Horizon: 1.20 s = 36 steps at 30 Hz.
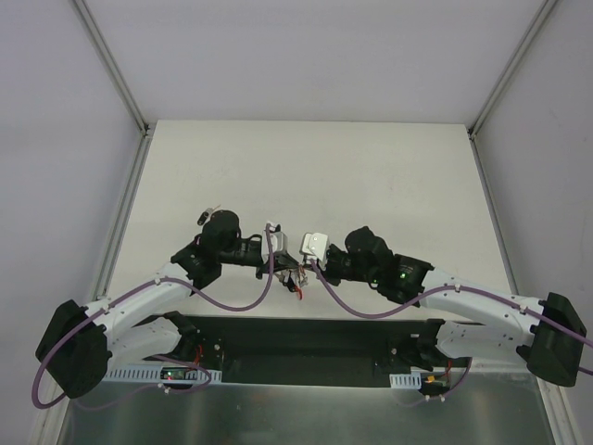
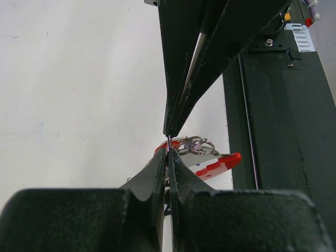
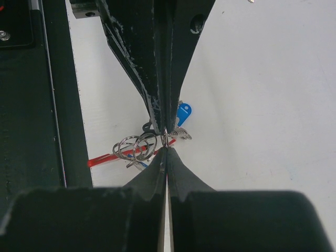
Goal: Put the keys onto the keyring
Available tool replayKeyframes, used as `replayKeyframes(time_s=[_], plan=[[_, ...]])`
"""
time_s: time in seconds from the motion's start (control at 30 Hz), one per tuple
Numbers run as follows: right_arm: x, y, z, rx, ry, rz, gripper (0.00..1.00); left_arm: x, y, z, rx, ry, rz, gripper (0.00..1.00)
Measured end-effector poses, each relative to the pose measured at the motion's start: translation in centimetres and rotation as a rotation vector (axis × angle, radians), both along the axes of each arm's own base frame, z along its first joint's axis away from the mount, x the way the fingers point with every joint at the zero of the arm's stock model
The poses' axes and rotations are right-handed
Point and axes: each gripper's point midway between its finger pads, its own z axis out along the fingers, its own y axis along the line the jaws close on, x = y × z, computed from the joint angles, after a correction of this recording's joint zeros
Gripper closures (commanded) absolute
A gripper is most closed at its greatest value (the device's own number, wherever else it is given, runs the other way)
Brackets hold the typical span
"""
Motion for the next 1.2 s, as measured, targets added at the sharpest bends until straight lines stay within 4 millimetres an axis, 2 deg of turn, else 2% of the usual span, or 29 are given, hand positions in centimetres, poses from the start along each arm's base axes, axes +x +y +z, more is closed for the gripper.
replayKeyframes(time_s=[0.5,0.97,1.2], plan=[[0.1,-0.3,0.4,-0.004,-0.015,-0.009,0.99,0.6,-0.2,0.2,0.037,-0.005,0.029,1.00],[0.2,-0.4,0.3,-0.011,-0.020,-0.016,0.99,0.9,-0.2,-0.5,0.075,-0.018,0.053,1.00],[0.2,-0.4,0.2,-0.015,-0.027,-0.004,0.99,1.3,-0.1,-0.4,0.076,0.021,0.103,1.00]])
